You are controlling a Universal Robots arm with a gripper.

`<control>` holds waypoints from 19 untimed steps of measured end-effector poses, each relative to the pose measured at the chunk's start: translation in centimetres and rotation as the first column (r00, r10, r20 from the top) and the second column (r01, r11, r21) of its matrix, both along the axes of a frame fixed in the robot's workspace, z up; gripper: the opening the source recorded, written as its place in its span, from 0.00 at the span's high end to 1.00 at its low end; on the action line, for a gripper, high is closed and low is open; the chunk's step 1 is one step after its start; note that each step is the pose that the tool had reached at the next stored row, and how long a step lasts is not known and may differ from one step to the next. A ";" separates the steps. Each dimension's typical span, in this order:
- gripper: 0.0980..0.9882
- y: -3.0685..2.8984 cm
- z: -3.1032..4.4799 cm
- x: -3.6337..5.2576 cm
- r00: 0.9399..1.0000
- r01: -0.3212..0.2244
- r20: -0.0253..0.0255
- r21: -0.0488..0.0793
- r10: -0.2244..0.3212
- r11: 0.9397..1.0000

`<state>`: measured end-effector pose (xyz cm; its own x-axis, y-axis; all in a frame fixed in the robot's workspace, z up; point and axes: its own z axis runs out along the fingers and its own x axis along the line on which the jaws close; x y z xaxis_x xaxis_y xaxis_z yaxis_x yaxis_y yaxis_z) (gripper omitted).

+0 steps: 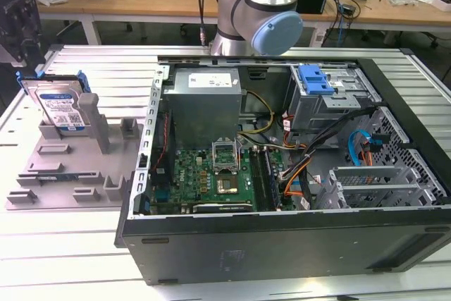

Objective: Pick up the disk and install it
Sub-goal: 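Pick up the disk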

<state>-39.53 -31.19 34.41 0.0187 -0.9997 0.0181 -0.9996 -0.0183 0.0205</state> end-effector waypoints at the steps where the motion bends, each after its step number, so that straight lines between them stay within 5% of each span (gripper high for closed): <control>1: 0.57 -0.01 -0.09 0.00 1.000 0.000 0.000 0.000 0.000 1.000; 19: 0.57 0.15 -1.35 -0.18 1.000 0.007 0.000 -0.001 -0.007 1.000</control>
